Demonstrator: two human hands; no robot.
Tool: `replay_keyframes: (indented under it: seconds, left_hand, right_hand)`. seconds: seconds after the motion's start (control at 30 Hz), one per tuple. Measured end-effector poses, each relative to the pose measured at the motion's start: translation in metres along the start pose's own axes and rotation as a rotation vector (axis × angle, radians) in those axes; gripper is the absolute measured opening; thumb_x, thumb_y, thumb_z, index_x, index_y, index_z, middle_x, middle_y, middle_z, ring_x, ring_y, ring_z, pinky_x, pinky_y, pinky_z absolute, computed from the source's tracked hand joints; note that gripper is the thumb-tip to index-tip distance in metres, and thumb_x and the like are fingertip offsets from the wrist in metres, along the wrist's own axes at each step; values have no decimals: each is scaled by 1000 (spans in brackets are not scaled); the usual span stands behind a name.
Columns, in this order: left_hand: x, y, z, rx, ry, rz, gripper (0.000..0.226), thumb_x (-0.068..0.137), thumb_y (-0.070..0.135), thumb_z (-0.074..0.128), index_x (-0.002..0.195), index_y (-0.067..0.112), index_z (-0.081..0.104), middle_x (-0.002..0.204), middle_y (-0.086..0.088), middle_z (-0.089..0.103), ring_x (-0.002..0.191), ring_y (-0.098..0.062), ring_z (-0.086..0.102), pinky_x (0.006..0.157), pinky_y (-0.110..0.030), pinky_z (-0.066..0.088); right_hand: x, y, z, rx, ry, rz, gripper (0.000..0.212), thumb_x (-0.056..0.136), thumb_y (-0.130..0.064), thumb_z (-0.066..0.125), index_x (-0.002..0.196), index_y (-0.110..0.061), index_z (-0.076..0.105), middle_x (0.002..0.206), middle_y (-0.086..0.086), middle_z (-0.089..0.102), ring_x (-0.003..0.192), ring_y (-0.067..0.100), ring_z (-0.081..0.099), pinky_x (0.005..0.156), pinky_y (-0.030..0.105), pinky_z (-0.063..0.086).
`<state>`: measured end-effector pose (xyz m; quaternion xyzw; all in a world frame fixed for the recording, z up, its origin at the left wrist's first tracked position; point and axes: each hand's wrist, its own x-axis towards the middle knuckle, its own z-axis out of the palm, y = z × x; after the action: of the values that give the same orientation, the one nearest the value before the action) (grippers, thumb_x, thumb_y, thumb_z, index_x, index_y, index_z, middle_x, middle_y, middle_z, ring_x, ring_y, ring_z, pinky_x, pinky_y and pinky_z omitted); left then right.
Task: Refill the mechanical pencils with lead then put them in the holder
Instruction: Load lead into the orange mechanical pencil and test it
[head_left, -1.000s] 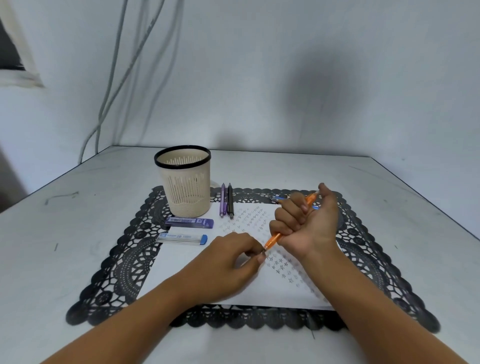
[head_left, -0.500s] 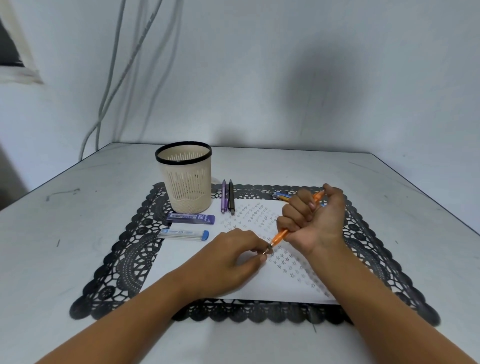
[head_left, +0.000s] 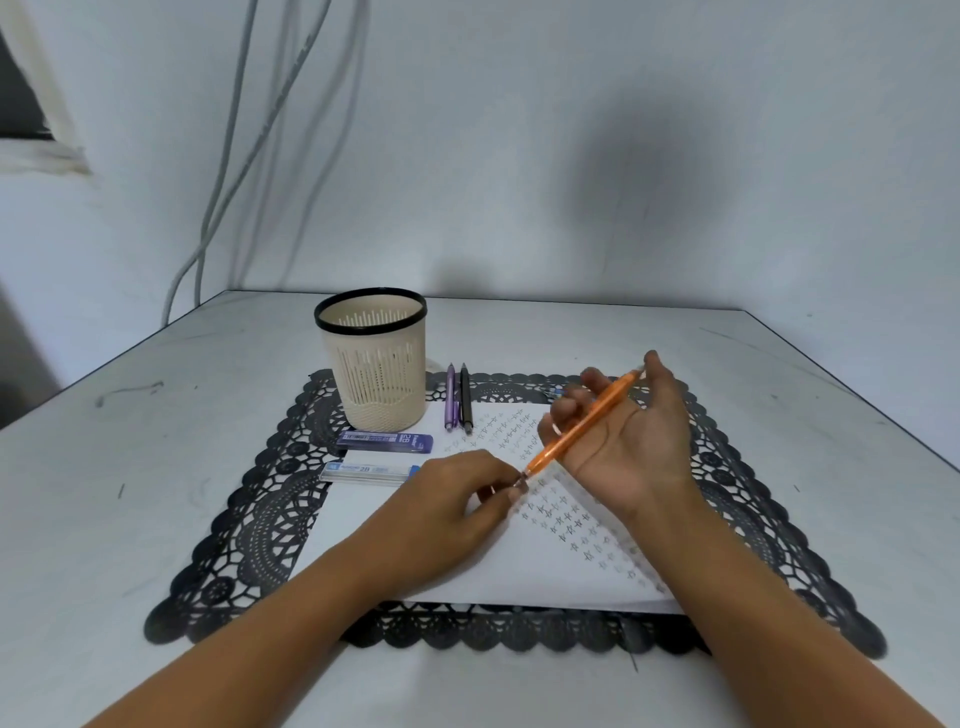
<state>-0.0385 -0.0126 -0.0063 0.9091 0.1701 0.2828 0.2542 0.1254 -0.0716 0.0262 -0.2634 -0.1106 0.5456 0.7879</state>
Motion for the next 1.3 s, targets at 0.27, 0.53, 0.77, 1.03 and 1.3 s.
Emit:
replay_keyframes:
  seconds: [0.27,0.53,0.77,1.03,1.3]
  left_hand:
    - [5,-9,-7,109,257,-92,22,89,26,50,97,13,66,75,17,53,73,-1,51,65,-5,35]
    - [2,-11,2,195,136,-125,48,93,32,47,138,21,36,109,8,48,91,0,40,78,-11,28]
    - [-3,-1,4,203,-93,25,41,93,36,45,132,22,47,125,5,49,114,-5,43,93,-8,26]
    - [-6,-4,10,398,-426,26,58,93,54,29,145,32,16,155,9,7,141,-5,1,116,-31,-2]
    - [-5,-4,9,416,-454,18,58,93,54,29,145,32,15,155,9,6,141,-5,1,115,-30,-5]
  right_hand:
    - [8,-14,-4,-258,282,-171,28,92,-26,54,73,-6,58,58,6,55,43,11,54,42,20,47]
    - [1,-18,6,-392,268,-510,17,92,-16,55,81,-5,62,61,4,67,56,12,66,58,23,57]
    - [8,-3,4,-922,50,-744,9,85,-16,63,91,-21,69,84,0,72,80,13,69,73,20,55]
    - [40,24,-11,-1677,-258,-826,22,81,-13,69,103,-9,71,102,3,69,87,3,61,80,3,43]
    - [57,32,-12,-1811,-366,-751,23,82,-18,69,103,-12,71,107,2,70,89,-4,55,80,0,40]
